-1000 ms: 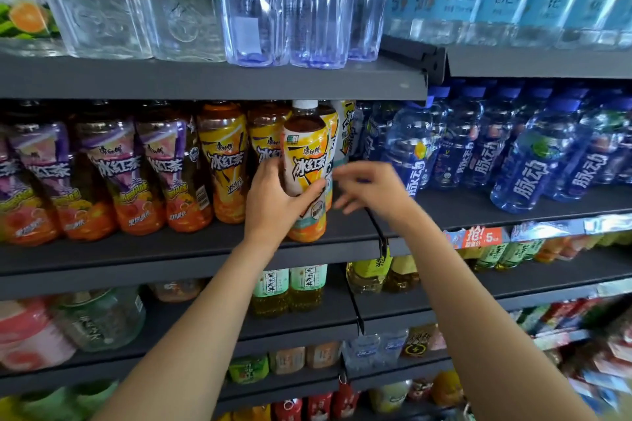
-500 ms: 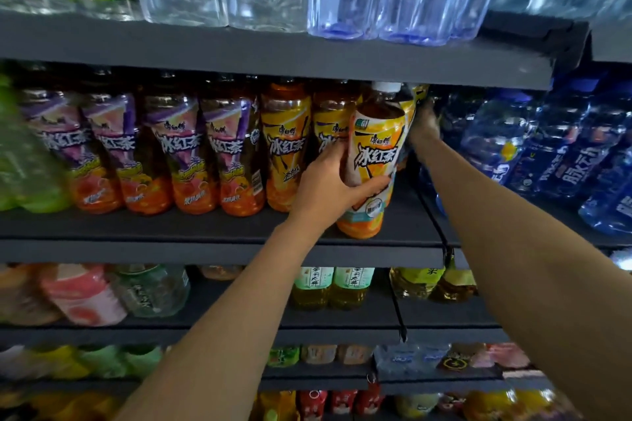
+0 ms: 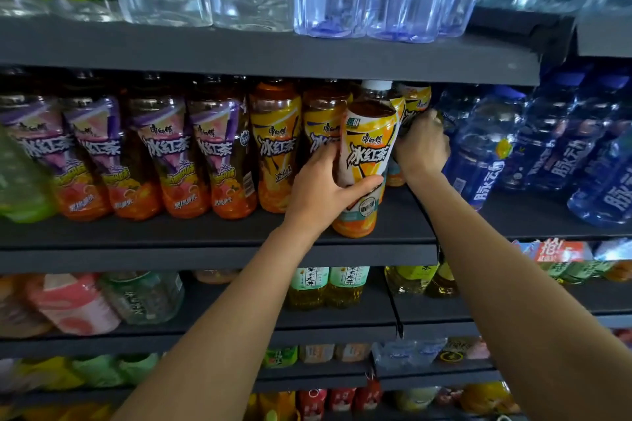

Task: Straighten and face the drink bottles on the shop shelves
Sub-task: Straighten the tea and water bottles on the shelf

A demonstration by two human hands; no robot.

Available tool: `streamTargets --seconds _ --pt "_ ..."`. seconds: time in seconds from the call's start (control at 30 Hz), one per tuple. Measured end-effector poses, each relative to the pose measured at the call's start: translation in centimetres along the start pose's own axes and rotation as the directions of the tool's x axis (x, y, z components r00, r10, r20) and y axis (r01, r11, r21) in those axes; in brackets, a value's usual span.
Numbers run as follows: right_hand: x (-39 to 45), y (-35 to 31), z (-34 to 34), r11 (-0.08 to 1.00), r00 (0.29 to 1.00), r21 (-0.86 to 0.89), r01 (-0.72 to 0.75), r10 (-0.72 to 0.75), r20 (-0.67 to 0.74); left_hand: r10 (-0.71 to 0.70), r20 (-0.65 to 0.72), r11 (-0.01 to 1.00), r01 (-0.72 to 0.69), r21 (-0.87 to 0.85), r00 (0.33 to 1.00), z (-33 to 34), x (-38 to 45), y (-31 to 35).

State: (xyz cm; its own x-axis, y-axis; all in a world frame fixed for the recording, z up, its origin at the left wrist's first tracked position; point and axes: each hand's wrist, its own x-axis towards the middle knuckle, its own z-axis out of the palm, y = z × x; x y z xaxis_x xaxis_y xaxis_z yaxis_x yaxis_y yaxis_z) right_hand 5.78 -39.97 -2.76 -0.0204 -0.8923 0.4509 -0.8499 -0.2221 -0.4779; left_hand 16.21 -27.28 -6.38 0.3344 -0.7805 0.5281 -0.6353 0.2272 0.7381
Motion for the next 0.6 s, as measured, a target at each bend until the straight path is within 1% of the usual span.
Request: streamTargets --seconds 0.07,0.13,0.2,0.27,0.33,0.37,0.43,0.47,0.53,0.6 --pt "-0.4 -0.4 0.1 0.999 1.000 -0.052 -0.001 0.001 0.003 -0.002 -0.016 1.000 0.002 0.001 1.000 0.0 -0.1 -0.1" --pt "-0.6 -0.6 0.0 0.999 1.000 -0.050 -0.011 0.011 0.007 -0.010 -0.024 1.000 0.010 -0.001 1.000 0.1 -0.3 0.0" --pt "-0.8 -0.6 -0.4 1.000 0.999 -0.013 -0.013 0.014 0.034 -0.014 -0.027 1.000 0.014 0.015 1.000 0.0 -0.4 0.2" --pt "-1.2 -0.2 -1.3 0.999 0.995 0.044 -0.016 0.011 0.104 -0.025 -0.016 0.999 0.026 0.038 1.000 -0.2 -0.5 0.7" --pt "-1.7 0.9 -2.4 0.996 0.994 0.084 0.008 -0.018 0.111 -0.038 0.009 0.998 0.038 0.054 0.999 -0.3 -0.7 1.1" --pt "-2.1 1.5 -2.9 0.991 0.994 0.124 0.043 -0.055 0.092 -0.029 0.022 0.997 0.027 0.069 0.999 -0.2 -0.8 1.4" --pt "-3.0 3.0 -4.0 0.951 0.986 0.292 0.096 -0.131 0.103 0.010 0.048 0.996 -0.014 0.089 0.999 0.6 -1.0 2.0" --pt "-3.6 3.7 -4.5 0.926 0.978 0.370 0.074 -0.140 0.154 0.029 0.056 0.995 -0.034 0.089 0.998 1.2 -1.1 2.5" --pt "-4.6 5.0 -5.3 0.891 0.953 0.453 0.004 -0.141 0.269 0.044 0.067 0.995 -0.050 0.089 0.997 2.9 -0.9 3.6" --pt "-5.2 6.1 -6.0 0.846 0.926 0.527 -0.078 -0.135 0.353 0.012 0.069 0.995 -0.019 0.099 0.998 4.8 -0.5 4.7"
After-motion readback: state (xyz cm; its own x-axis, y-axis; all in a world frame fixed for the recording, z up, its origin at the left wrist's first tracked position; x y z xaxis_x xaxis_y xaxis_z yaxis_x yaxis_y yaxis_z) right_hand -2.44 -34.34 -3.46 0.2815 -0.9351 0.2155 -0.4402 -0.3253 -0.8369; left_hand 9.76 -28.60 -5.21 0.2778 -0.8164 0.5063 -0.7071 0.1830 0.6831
